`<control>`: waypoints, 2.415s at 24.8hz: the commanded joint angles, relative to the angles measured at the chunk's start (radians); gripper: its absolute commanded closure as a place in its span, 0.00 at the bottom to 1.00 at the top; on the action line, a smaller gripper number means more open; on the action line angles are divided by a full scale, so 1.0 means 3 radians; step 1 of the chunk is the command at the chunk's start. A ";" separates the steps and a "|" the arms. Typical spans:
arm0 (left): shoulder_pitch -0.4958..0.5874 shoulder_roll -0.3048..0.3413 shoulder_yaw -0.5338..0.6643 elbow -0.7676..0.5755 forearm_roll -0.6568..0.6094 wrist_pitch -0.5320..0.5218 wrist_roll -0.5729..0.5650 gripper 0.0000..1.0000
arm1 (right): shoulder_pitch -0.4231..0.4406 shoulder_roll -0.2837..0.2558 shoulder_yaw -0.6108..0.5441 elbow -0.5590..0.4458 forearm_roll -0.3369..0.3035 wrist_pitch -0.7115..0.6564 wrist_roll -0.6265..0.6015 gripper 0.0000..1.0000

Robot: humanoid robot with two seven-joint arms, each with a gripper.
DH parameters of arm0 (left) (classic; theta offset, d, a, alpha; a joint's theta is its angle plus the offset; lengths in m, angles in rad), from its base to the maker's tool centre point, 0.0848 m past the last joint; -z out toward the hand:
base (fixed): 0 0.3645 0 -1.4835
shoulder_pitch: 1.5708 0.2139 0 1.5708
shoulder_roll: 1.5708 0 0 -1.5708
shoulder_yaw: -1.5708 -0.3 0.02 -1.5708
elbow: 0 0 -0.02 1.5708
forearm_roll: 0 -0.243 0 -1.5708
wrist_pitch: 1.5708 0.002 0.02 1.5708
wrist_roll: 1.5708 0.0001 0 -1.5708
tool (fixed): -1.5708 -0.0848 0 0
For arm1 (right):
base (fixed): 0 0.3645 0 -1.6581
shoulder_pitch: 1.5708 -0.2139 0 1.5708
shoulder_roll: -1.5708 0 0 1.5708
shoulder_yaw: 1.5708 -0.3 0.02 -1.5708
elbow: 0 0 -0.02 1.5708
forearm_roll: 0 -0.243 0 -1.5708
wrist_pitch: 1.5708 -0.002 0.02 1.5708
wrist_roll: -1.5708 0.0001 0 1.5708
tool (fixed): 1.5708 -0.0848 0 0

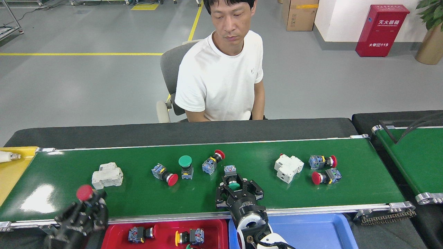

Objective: Pick switch part from conveyor to tray

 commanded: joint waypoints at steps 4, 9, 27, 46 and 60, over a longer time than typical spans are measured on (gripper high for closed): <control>0.0387 0.0052 -0.0460 -0.0438 -0.0021 -0.0145 0.0032 0.59 | 0.0031 -0.0070 -0.0018 -0.0329 -0.0011 -0.0329 0.0004 0.94; 0.0423 0.0057 -0.0542 -0.0438 -0.0062 -0.0232 0.0037 0.00 | 0.0414 -0.0284 -0.0187 -0.0937 -0.0016 -0.1147 0.0045 0.93; -0.0569 -0.0066 0.0112 0.0314 -0.0072 0.0386 -0.0183 0.00 | 0.1013 -0.0361 -0.0294 -0.1234 -0.0246 -0.2896 0.0408 0.01; -0.1499 0.0507 0.0342 0.1924 -0.0042 0.0586 -0.0178 0.00 | 0.0593 -0.0346 -0.1108 -0.1265 -0.0031 -0.0984 -0.0272 0.04; -0.1704 0.0548 0.0470 0.2359 0.0106 0.0560 0.0047 0.71 | 0.1376 -0.0387 -0.1072 -0.1556 0.0398 -0.0866 -0.0538 0.03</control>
